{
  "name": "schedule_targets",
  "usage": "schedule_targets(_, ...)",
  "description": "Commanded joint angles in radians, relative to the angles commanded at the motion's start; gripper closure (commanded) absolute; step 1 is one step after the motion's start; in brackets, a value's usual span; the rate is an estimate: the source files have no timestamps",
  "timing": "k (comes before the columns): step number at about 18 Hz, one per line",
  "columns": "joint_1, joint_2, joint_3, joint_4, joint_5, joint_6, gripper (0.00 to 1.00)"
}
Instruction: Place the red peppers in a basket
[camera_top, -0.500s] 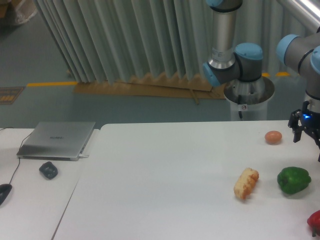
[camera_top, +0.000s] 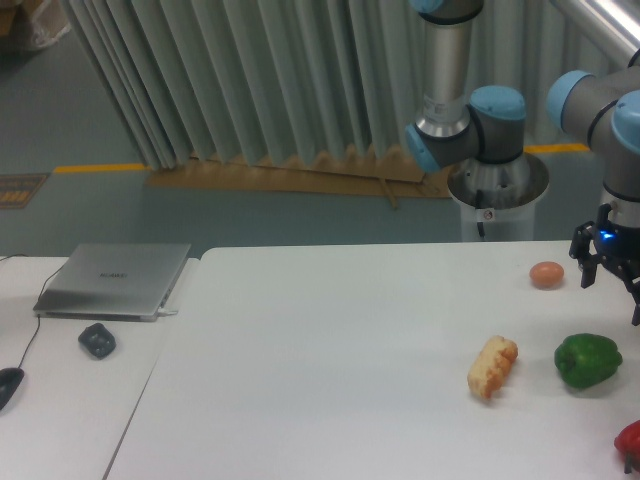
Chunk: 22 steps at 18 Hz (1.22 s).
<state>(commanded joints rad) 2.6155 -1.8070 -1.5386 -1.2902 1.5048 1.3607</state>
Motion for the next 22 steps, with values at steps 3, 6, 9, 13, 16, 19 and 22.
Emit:
schedule_targets(3,0.000,-0.002,-0.002,0.023,0.000,-0.014,0.00)
schedule_targets(6,0.000,-0.002,-0.005,0.025,0.000,-0.020,0.00)
schedule_targets(9,0.000,-0.002,-0.005,0.023,0.002,-0.020,0.00)
schedule_targets(13,0.000,0.002,-0.005,0.023,0.003,-0.018,0.00)
schedule_targets(16,0.000,0.002,-0.005,0.022,0.008,-0.018,0.00)
schedule_targets(19,0.000,0.003,-0.006,0.020,0.012,-0.018,0.00)
schedule_targets(22,0.002,0.005,-0.008,0.020,0.015,-0.018,0.00)
